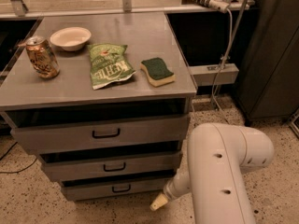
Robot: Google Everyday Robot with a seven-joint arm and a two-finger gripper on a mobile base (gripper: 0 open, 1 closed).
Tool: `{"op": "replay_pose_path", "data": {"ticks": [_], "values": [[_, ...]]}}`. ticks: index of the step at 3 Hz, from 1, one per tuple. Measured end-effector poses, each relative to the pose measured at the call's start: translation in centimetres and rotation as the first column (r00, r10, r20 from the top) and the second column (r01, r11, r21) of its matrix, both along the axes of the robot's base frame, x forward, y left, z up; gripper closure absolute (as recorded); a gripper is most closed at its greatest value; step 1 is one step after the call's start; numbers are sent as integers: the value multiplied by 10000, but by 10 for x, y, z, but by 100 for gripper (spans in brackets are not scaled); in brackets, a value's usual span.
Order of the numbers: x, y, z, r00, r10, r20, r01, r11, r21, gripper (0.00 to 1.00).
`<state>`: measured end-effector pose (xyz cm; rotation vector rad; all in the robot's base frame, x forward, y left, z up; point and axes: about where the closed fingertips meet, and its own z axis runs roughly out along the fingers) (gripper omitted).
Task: Close bottom drawer
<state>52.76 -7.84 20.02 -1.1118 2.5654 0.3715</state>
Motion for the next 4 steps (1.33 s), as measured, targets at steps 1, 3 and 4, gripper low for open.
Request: {"op": "replay_pose_path", "data": {"ticks": [1,3,4], "values": [[0,0,0,10000,0,0,0,10000,0,19],[0,0,-1,10000,-22,15,22,10000,-24,66],[7,-2,-7,9997,-194,143,197,9996,-205,89]]}}
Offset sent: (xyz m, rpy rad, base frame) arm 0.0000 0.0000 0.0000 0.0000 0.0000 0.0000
